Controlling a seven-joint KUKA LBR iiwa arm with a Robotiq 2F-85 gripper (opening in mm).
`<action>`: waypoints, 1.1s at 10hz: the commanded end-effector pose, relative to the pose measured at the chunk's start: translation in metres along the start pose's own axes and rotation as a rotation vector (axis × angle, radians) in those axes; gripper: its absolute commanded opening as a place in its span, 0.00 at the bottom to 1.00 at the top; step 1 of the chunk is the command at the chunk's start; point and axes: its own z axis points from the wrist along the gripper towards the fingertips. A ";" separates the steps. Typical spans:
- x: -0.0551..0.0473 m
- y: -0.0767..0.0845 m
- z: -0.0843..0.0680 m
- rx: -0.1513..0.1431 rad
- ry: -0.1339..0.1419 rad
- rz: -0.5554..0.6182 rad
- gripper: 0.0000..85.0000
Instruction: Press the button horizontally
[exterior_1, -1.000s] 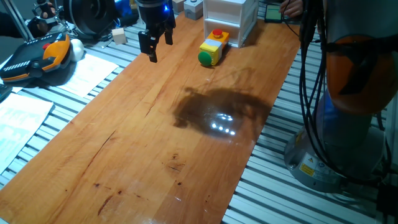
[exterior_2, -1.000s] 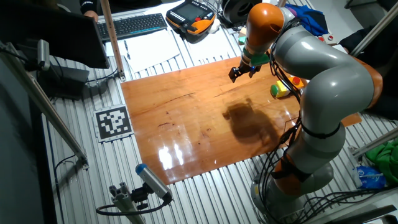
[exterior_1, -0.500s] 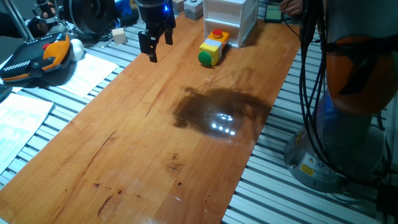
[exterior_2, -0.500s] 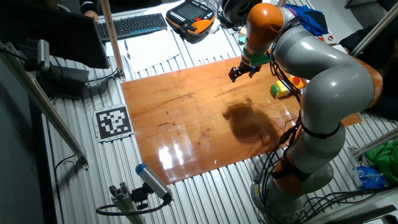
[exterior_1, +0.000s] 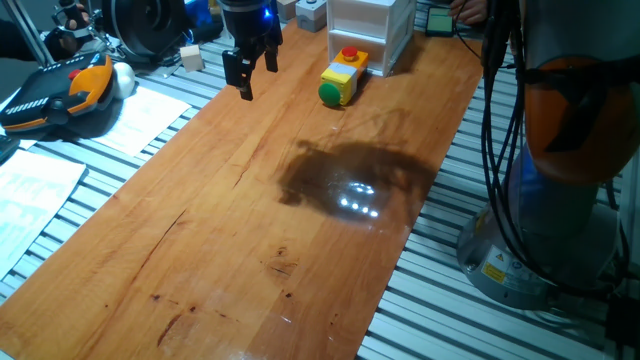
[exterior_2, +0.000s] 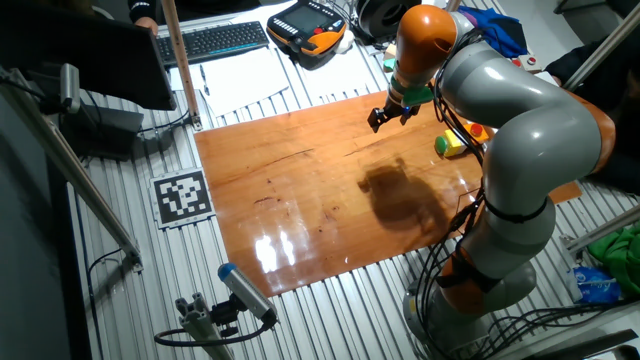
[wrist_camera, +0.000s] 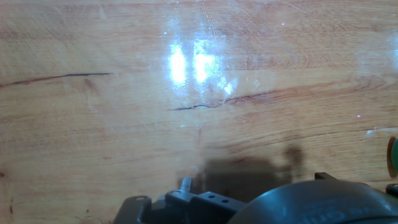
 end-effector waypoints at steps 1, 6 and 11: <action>0.000 0.000 0.000 0.125 0.096 -0.155 0.00; 0.000 0.000 0.000 0.125 0.096 -0.155 0.00; 0.000 0.000 0.000 0.124 0.097 -0.171 0.00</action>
